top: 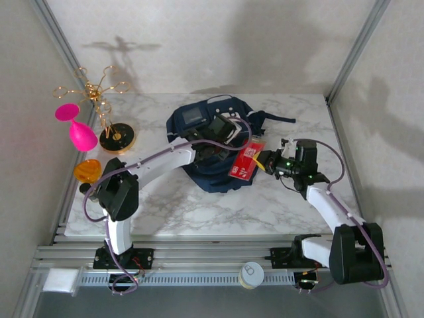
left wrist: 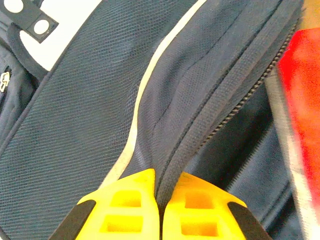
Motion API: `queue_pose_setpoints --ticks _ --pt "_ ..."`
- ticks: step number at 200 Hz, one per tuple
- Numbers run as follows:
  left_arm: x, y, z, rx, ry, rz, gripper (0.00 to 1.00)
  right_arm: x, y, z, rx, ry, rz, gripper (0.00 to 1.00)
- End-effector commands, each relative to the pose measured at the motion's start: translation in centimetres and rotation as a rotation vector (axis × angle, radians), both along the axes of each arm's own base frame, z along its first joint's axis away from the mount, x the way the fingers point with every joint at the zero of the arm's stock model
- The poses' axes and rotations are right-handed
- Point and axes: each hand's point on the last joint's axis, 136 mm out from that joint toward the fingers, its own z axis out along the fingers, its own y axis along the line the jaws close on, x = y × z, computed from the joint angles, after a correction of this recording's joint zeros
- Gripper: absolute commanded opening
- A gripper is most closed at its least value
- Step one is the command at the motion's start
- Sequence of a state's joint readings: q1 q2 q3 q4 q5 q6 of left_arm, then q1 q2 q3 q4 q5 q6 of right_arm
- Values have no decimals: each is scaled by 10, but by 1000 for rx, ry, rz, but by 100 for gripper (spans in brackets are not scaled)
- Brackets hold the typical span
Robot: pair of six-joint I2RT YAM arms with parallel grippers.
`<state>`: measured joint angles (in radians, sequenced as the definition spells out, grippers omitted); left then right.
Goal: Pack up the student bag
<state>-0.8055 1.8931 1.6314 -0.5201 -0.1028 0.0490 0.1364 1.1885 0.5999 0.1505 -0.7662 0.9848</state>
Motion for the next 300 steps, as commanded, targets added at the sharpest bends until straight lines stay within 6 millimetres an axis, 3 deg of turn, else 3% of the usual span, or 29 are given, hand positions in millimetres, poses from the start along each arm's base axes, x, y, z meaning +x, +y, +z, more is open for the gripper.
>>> queue_pose_setpoints --ticks 1,45,63,103,125,154,172,192,251,300 --pt "-6 -33 69 -261 -68 106 0 26 0 4 38 -23 -100 14" --pt "4 -32 98 -439 -98 250 0 66 4 -12 -5 -30 -263 17" --pt "3 -42 103 -495 -81 230 0 79 18 -18 -27 -52 -286 17" --pt "13 -34 103 -509 -95 279 0 99 50 -23 -10 -126 -255 28" --pt "19 -29 102 -524 -87 300 0 97 52 -29 -54 -116 -221 41" --pt "19 -25 104 -541 -85 299 0 79 35 -31 -159 -110 -237 58" --pt "18 -27 104 -546 -80 282 0 67 22 -40 -214 -81 -256 61" --pt "18 -28 104 -545 -72 276 0 58 21 -50 -201 -37 -248 55" --pt "13 -35 105 -558 -42 239 0 64 34 -38 -131 -44 -215 14" --pt "-2 -39 102 -536 -8 187 0 90 54 -7 -18 -120 -248 4"
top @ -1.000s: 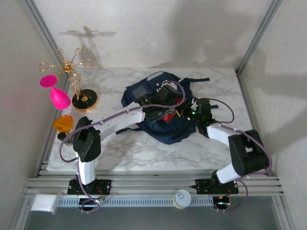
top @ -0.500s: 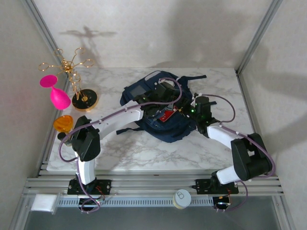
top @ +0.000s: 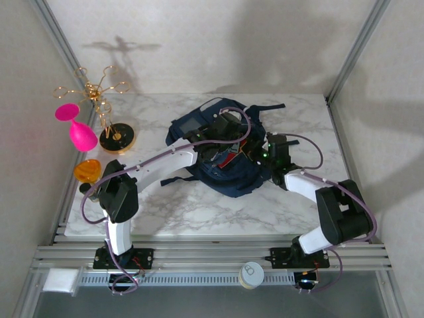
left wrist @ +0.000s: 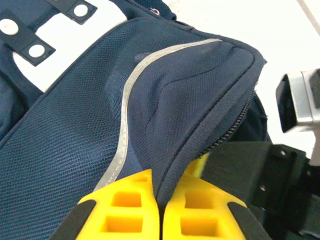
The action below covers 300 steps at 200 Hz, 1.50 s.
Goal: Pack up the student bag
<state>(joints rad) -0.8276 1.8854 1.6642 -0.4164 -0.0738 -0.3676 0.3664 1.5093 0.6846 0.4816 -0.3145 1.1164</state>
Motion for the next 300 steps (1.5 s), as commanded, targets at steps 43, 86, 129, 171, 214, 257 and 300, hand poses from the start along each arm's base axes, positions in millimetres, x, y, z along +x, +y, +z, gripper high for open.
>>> queue_pose_setpoints --ticks 43,86,129,171,214,257,300 --pt "-1 -1 71 -138 -120 -17 0 41 35 21 -33 -107 -26 3" --pt "4 9 74 -125 -134 15 0 38 31 22 -128 -133 14 21" --pt "12 18 76 -136 -142 48 0 25 2 18 -182 -88 -6 40" --pt "13 19 76 -144 -140 44 0 11 -13 10 -253 -40 -13 46" --pt "13 20 73 -143 -133 47 0 24 -3 1 -243 -7 15 38" --pt "10 21 68 -143 -121 39 0 35 15 15 -216 -67 80 35" --pt "6 17 53 -154 -82 21 0 13 -29 24 -315 -71 38 41"
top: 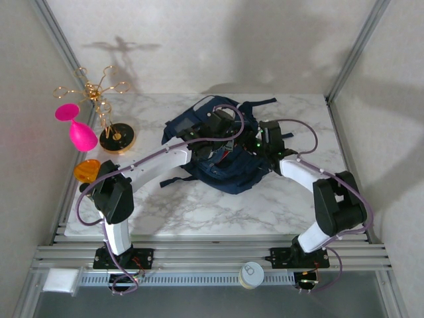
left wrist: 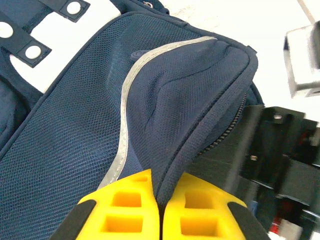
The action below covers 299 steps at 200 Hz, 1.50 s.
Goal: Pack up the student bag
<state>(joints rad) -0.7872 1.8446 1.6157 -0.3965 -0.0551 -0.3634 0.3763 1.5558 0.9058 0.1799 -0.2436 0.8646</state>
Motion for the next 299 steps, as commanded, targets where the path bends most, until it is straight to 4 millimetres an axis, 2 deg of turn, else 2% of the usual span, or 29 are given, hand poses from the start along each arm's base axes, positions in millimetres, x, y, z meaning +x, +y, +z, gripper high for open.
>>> queue_pose_setpoints --ticks 1,31,49,66,78,84,107,124,144,177,196,208,222,246,273,299 --pt "-2 -2 49 -140 -82 -3 0 -10 -31 13 -69 -33 -20 41" --pt "-6 -14 20 -171 -9 -28 4 -38 -62 15 -143 -35 -45 46" --pt "-7 -17 -2 -149 30 -31 4 -51 -71 20 -186 -43 -33 49" --pt "-12 -21 -17 -149 77 -49 8 -61 -79 18 -244 -20 -35 50" --pt "-25 -30 -13 -207 129 -125 16 -68 -82 18 -263 -14 -26 51" --pt "-32 -31 -8 -246 137 -153 24 -72 -82 18 -267 -10 -17 52" --pt "-44 -19 18 -307 110 -174 44 -83 -79 17 -288 9 6 54" --pt "-49 3 33 -310 80 -152 54 -90 -70 13 -318 16 22 56" --pt "-43 47 37 -323 44 -54 62 -100 -50 9 -313 30 68 58" --pt "-19 129 17 -371 37 190 71 -120 -14 -6 -324 53 133 61" --pt "-1 158 4 -411 35 287 73 -129 8 -15 -326 62 164 61" --pt "10 165 -7 -417 46 319 73 -130 18 -20 -329 54 181 62" --pt "19 164 -19 -409 59 329 73 -127 25 -22 -321 46 197 62" --pt "28 154 -44 -438 97 322 71 -117 24 -27 -368 32 202 61" --pt "31 137 -80 -484 184 297 62 -97 6 -35 -374 22 175 55" --pt "21 108 -94 -507 234 233 57 -69 -13 -34 -390 -25 181 53"
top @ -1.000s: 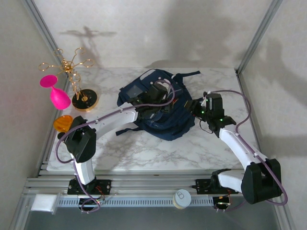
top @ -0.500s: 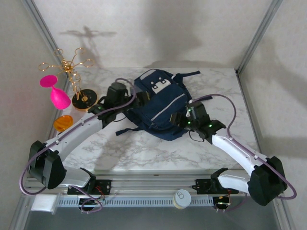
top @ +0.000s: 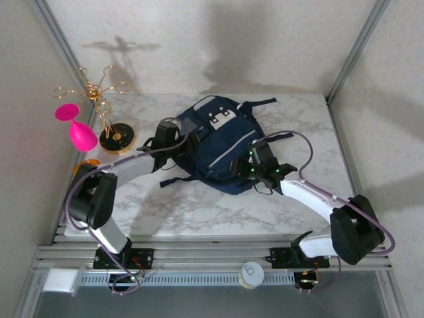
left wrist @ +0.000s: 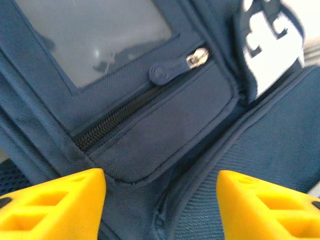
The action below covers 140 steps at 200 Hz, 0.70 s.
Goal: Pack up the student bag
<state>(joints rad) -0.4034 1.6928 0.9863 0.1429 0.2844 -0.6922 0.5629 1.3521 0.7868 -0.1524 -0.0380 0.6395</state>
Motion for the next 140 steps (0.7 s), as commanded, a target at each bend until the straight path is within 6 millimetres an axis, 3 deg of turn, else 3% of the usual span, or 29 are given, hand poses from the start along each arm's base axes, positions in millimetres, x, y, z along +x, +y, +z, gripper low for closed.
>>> queue_pose_setpoints --ticks 1,22,40,61,82,111,140 --pt "-8 -36 2 -93 -9 -82 57 27 -13 3 -21 -73 29 53" --pt "-22 -61 2 -122 -5 -121 56 51 -28 5 -32 -80 17 51" --pt "-27 -80 9 -185 -20 -131 55 58 -30 14 -45 -79 24 52" --pt "-30 -96 13 -223 -27 -153 54 48 -38 27 -71 -78 -20 57" --pt "-29 -89 8 -199 -13 -116 52 25 -46 27 -113 -19 -79 60" --pt "-26 -92 12 -256 -17 -102 45 -17 -6 18 -79 29 -52 58" --pt "-22 -95 9 -343 17 -57 29 -36 42 8 -36 60 -11 53"
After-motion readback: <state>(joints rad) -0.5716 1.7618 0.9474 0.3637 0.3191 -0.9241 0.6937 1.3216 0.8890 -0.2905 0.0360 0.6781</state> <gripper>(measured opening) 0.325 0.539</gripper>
